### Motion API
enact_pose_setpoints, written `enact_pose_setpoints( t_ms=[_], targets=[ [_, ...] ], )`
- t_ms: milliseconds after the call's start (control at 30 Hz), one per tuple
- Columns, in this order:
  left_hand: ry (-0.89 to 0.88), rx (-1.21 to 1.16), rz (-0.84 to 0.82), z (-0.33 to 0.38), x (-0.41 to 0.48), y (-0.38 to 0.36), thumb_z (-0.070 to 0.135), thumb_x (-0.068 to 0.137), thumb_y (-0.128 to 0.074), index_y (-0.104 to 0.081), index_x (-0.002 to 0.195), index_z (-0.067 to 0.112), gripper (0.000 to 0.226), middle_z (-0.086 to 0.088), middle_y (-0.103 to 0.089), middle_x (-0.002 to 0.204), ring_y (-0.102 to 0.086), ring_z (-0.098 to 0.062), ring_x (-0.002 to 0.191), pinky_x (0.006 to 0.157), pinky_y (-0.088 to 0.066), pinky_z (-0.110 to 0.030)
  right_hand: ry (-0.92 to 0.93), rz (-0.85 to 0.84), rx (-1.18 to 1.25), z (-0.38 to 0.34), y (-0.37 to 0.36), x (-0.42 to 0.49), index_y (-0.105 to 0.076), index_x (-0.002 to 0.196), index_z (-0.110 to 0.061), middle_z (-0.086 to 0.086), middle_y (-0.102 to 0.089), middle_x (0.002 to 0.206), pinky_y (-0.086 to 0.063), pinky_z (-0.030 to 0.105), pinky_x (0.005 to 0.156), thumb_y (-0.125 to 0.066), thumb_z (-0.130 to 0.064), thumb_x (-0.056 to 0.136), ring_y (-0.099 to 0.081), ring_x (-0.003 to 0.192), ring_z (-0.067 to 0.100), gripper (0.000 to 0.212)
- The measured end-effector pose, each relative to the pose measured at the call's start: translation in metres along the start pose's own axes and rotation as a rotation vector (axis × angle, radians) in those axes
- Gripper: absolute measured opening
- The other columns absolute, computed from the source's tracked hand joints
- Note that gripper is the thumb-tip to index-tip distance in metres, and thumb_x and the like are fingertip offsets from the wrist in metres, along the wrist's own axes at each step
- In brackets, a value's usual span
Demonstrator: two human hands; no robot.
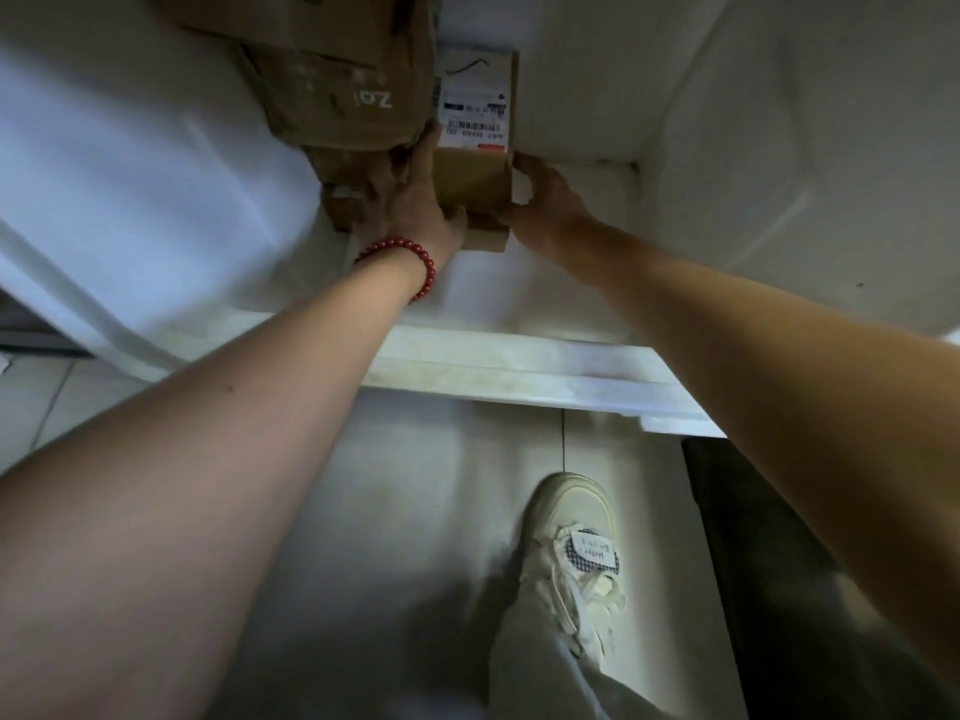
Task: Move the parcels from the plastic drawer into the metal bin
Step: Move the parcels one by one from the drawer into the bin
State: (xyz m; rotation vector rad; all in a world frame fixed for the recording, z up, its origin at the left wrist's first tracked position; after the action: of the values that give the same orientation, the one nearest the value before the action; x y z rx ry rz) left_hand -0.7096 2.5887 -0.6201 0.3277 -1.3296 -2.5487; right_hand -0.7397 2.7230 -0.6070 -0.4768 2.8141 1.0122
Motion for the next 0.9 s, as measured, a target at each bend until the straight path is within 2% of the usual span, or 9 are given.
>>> enact_pose_setpoints(
  t_ms=[167,267,333,433,533,633,733,800,900],
  targets=[
    [-0.036,-0.154,-0.017,0.010,-0.011,-0.015,0.025,0.089,-0.058,-0.019,0.147,0.041,0.071,-0.010,-0.023,0.150,-0.036,-0.033,0.132,0.105,-0.039,-0.045,-0.092,0.086,0.181,0.017,-0.001,0.002,-0.037,0.138,-0.012,0.002,-0.050,0.120,-0.036,0.003,0.058,-0.045,-0.022,0.101,-0.047,0.103,0.012,0.040],
    [-0.097,-0.311,-0.039,0.018,-0.018,-0.017,0.019,0.091,-0.058,-0.029,0.142,0.031,0.060,-0.005,-0.039,0.145,-0.049,-0.024,0.123,0.093,-0.043,-0.025,-0.184,0.131,0.305,0.030,-0.001,-0.006,-0.038,0.126,-0.014,-0.001,-0.050,0.113,-0.042,0.017,0.065,-0.040,-0.041,0.101,-0.052,0.086,0.009,0.037],
    [-0.123,-0.351,-0.016,0.023,-0.028,-0.012,0.020,0.091,-0.059,-0.031,0.141,0.027,0.057,0.000,-0.042,0.144,-0.050,-0.019,0.122,0.089,-0.041,-0.020,-0.251,0.104,0.405,0.037,-0.001,-0.014,-0.035,0.118,-0.019,-0.001,-0.051,0.116,-0.051,0.030,0.080,-0.041,-0.046,0.100,-0.056,0.096,0.014,0.034],
    [-0.028,-0.420,-0.036,0.023,-0.041,-0.006,0.036,0.089,-0.062,-0.026,0.146,0.024,0.068,0.002,-0.042,0.146,-0.044,-0.019,0.129,0.103,-0.040,-0.031,-0.280,0.014,0.478,0.039,0.003,-0.036,-0.035,0.122,-0.018,-0.001,-0.052,0.115,-0.051,0.043,0.091,-0.047,-0.045,0.098,-0.055,0.110,0.022,0.038],
    [0.155,-0.426,-0.165,0.024,-0.048,0.009,0.052,0.092,-0.051,-0.039,0.142,0.022,0.060,0.000,-0.048,0.141,-0.047,-0.020,0.127,0.099,-0.040,-0.030,-0.269,-0.048,0.392,0.037,0.006,-0.061,-0.036,0.123,-0.019,-0.004,-0.056,0.112,-0.049,0.041,0.090,-0.054,-0.045,0.095,-0.056,0.110,0.018,0.043],
    [0.134,-0.423,-0.136,0.034,-0.058,0.028,0.044,0.095,-0.050,-0.044,0.134,0.021,0.046,0.006,-0.057,0.122,-0.057,-0.012,0.106,0.081,-0.043,-0.017,-0.232,-0.058,0.343,0.025,0.014,-0.082,-0.029,0.137,-0.021,-0.002,-0.059,0.124,-0.045,0.024,0.076,-0.060,-0.047,0.090,-0.058,0.110,0.014,0.062],
    [0.185,-0.593,-0.133,0.043,-0.073,0.045,0.040,0.092,-0.058,-0.043,0.130,0.022,0.045,0.006,-0.059,0.112,-0.060,-0.011,0.097,0.082,-0.054,-0.026,-0.163,-0.109,0.320,0.008,0.019,-0.103,-0.039,0.136,-0.015,-0.004,-0.062,0.118,-0.043,0.008,0.058,-0.053,-0.038,0.097,-0.061,0.093,0.002,0.047],
    [0.216,-0.685,-0.151,0.048,-0.087,0.056,0.039,0.090,-0.062,-0.044,0.129,0.021,0.046,0.002,-0.062,0.116,-0.063,-0.015,0.098,0.084,-0.056,-0.034,-0.123,-0.105,0.346,0.003,0.023,-0.121,-0.045,0.135,-0.012,-0.001,-0.064,0.118,-0.048,0.010,0.076,-0.052,-0.039,0.097,-0.062,0.095,0.003,0.047],
    [0.237,-0.780,-0.198,0.052,-0.115,0.071,0.037,0.088,-0.065,-0.045,0.128,0.023,0.046,0.001,-0.063,0.113,-0.064,-0.015,0.092,0.059,-0.054,-0.025,-0.152,0.001,0.416,0.001,0.038,-0.149,-0.034,0.142,-0.014,-0.002,-0.057,0.127,-0.043,0.033,0.104,-0.058,-0.050,0.091,-0.057,0.115,0.014,0.067]
  ],
)
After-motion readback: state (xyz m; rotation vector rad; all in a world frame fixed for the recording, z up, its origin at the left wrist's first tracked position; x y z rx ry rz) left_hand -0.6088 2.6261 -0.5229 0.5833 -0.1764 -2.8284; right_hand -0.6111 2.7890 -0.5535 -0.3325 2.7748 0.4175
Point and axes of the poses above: each hand's wrist, its own x-axis towards the middle knuckle, its own y-axis out of the back of the hand, z = x × y, the point moved 3 cm from there along x, towards the middle knuckle
